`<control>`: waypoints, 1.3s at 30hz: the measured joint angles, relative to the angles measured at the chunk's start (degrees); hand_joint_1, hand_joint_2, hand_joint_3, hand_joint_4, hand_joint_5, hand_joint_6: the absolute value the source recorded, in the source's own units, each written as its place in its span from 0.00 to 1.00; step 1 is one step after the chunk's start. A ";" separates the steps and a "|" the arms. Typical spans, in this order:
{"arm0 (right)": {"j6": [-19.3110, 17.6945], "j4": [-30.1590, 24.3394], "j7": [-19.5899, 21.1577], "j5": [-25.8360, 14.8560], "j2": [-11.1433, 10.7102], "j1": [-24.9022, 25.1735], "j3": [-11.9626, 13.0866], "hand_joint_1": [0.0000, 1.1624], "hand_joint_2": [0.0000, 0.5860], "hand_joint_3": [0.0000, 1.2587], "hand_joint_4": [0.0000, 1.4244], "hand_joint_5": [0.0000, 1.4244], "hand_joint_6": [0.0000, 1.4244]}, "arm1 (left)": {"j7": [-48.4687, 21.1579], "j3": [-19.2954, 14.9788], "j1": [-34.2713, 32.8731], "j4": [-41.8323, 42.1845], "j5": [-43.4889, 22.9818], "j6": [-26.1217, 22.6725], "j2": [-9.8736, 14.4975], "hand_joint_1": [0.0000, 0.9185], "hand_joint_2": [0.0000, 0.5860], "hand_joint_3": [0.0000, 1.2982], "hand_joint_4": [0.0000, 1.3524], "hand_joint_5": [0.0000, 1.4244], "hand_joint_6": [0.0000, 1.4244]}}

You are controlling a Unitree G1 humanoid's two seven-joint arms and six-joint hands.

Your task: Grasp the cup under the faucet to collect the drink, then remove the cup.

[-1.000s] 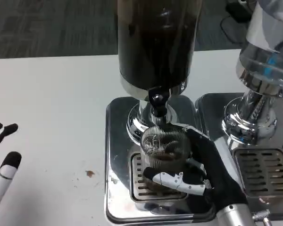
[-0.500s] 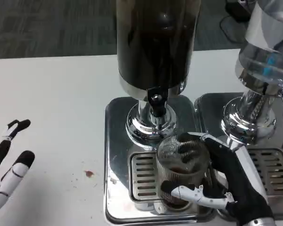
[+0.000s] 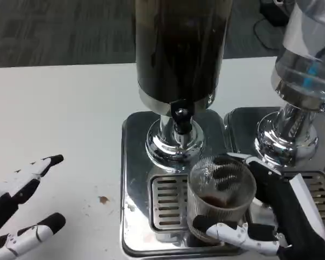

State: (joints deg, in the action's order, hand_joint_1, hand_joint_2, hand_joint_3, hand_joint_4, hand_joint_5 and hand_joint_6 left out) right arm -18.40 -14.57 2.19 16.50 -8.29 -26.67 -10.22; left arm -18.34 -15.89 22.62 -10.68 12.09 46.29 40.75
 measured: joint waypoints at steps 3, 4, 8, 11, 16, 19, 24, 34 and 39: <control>0.47 -3.85 -1.01 -0.61 -0.04 -2.76 0.20 0.85 0.26 0.39 0.38 0.55 0.73 | -0.35 0.39 0.65 0.02 1.17 0.96 1.87 0.00 0.40 0.00 0.00 0.00 0.00; 0.57 -5.31 -1.27 -0.78 -0.06 -3.23 0.31 0.85 0.26 0.39 0.38 0.55 0.73 | -0.44 0.35 1.30 0.40 1.71 1.23 2.48 0.00 0.42 0.00 0.00 0.00 0.00; 0.83 -10.08 -1.73 -2.36 0.61 -5.18 0.72 0.85 0.26 0.39 0.38 0.55 0.73 | -0.82 0.26 4.05 3.56 2.23 2.63 4.03 0.00 0.44 0.00 0.00 0.00 0.00; 1.17 -10.67 -3.00 -2.54 0.59 -6.41 0.29 0.85 0.26 0.39 0.38 0.55 0.73 | -0.98 0.72 4.07 3.73 2.20 2.77 4.26 0.00 0.45 0.00 0.00 0.00 0.00; 1.46 -13.30 -3.83 -2.48 0.60 -9.07 -0.01 0.85 0.26 0.39 0.38 0.55 0.74 | -1.88 1.47 3.39 4.26 2.18 3.28 5.02 0.00 0.47 0.00 0.00 0.00 0.00; 1.46 -13.44 -3.83 -2.44 0.93 -9.94 -0.19 0.85 0.26 0.40 0.38 0.55 0.74 | -2.36 1.48 3.30 4.50 2.00 3.96 5.72 0.00 0.47 0.00 0.00 0.00 0.00; 1.51 -15.98 -3.88 -2.07 0.79 -11.61 -0.05 0.84 0.26 0.40 0.38 0.56 0.74 | -2.48 1.33 5.02 5.86 1.95 3.74 5.64 0.00 0.51 0.00 0.00 0.00 0.00; 2.09 -18.07 -7.20 -5.19 -1.59 -11.54 3.08 0.86 0.30 0.42 0.40 0.58 0.77 | -2.48 1.07 8.65 13.85 2.07 -0.80 3.57 0.00 0.54 0.00 0.00 0.00 0.00; 2.36 -19.20 -7.86 -6.08 -1.65 -11.97 3.47 0.86 0.30 0.42 0.40 0.58 0.77 | -2.48 0.57 10.09 15.69 2.36 -1.87 3.16 0.00 0.52 0.00 0.00 0.00 0.00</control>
State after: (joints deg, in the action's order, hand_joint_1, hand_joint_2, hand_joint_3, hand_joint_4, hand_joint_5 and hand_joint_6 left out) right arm -16.04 -33.77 -5.67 10.42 -9.95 -38.64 -6.75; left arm -20.82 -15.32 32.71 5.01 14.45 44.42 43.91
